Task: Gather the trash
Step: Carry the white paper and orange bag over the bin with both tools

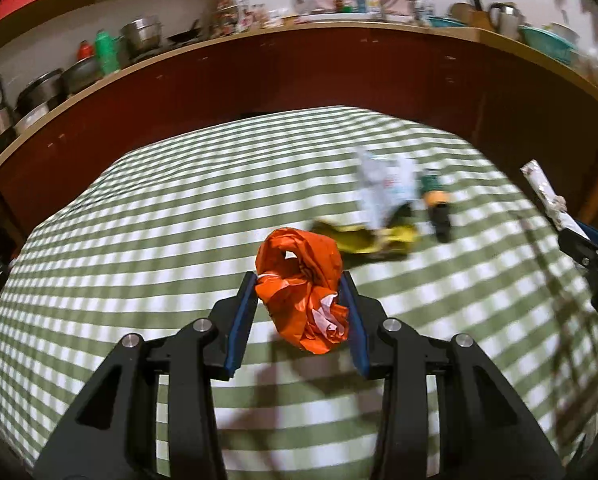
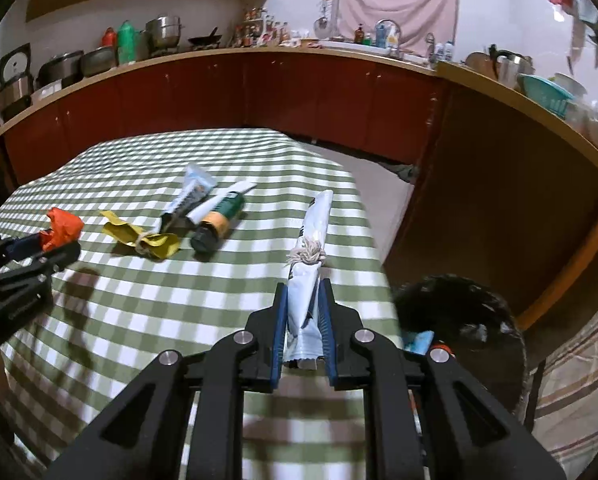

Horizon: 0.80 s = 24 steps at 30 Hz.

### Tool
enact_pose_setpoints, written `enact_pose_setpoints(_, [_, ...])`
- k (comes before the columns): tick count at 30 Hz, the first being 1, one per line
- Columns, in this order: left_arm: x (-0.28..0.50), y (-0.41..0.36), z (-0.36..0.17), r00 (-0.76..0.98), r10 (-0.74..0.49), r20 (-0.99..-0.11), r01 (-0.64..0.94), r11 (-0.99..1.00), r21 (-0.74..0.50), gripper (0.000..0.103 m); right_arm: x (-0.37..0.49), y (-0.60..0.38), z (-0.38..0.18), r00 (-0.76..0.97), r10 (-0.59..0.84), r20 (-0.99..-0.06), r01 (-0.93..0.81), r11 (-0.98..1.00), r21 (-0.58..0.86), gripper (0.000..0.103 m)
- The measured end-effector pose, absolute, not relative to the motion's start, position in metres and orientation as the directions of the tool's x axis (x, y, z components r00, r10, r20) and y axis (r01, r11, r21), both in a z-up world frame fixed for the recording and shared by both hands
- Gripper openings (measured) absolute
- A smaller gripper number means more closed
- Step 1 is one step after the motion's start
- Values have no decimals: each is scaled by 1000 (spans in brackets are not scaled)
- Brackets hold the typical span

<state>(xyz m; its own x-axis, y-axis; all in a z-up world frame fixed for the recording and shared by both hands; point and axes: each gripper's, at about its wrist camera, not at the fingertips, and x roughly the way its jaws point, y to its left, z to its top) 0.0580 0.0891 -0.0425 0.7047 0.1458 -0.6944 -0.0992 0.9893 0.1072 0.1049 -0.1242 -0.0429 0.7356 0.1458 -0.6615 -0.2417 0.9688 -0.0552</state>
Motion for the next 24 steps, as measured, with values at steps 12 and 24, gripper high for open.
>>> enact_pose_setpoints(12, [79, -18, -40, 748, -17, -664, 93, 992, 79, 40, 97, -204, -47, 757, 42, -652, -103, 993, -56, 17])
enact_pose_setpoints(24, [94, -92, -48, 739, -94, -667, 204, 975, 89, 40, 97, -259, -57, 761, -10, -649, -9, 1000, -26, 17])
